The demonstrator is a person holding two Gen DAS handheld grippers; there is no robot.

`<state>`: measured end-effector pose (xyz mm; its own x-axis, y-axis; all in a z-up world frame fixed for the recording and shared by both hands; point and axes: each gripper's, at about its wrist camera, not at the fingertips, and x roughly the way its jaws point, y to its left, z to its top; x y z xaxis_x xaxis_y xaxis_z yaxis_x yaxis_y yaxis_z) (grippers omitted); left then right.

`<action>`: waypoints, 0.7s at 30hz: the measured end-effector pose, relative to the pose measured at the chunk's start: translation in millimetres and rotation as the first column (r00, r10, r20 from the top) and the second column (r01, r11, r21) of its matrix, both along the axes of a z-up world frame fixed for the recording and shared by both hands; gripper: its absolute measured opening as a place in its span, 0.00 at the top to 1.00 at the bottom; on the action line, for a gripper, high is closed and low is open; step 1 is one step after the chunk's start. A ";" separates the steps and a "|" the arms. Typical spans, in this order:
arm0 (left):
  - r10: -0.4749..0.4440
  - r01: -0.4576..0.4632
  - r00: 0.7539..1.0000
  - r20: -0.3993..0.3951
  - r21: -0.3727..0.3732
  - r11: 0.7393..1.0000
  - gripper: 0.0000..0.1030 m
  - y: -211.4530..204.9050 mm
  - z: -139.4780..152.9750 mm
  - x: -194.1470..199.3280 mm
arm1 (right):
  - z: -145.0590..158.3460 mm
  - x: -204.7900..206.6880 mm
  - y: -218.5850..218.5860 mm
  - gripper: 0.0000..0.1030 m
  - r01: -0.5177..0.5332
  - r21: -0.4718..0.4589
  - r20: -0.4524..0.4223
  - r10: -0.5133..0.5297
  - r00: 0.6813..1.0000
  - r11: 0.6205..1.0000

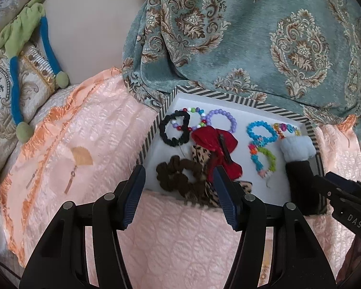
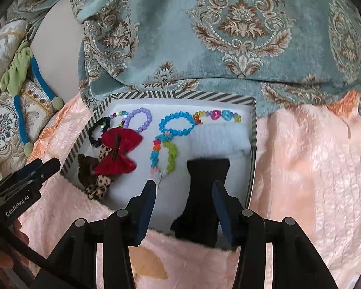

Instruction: Organize jewelry

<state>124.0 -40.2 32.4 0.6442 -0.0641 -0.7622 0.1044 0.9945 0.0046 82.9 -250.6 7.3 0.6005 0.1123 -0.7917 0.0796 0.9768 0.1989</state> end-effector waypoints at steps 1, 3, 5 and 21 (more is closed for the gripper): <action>0.000 0.000 1.000 0.004 -0.001 1.000 0.43 -0.9 0.0 -4.1 | 0.5 -3.5 1.4 0.55 0.001 0.006 0.003 -0.001 1.000 1.000; -0.010 0.010 1.000 0.003 -0.007 1.000 0.43 -3.8 -0.9 -14.1 | 2.5 -10.1 4.2 0.54 0.006 0.015 0.009 -0.006 1.000 1.000; -0.015 0.015 1.000 -0.002 -0.023 1.000 0.43 -5.4 -1.3 -23.4 | 5.9 -17.8 7.4 0.50 0.009 0.020 0.019 -0.009 1.000 1.000; 0.026 -0.024 0.999 0.045 -0.054 0.998 0.43 5.7 24.1 -72.3 | 41.1 -71.8 37.8 0.38 0.017 -0.062 0.145 -0.008 0.989 0.998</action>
<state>51.7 -34.5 56.5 0.6804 -0.0871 -0.7277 0.0802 0.9958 -0.0443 11.1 -212.8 48.4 0.7103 0.0574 -0.7016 0.0663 0.9868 0.1478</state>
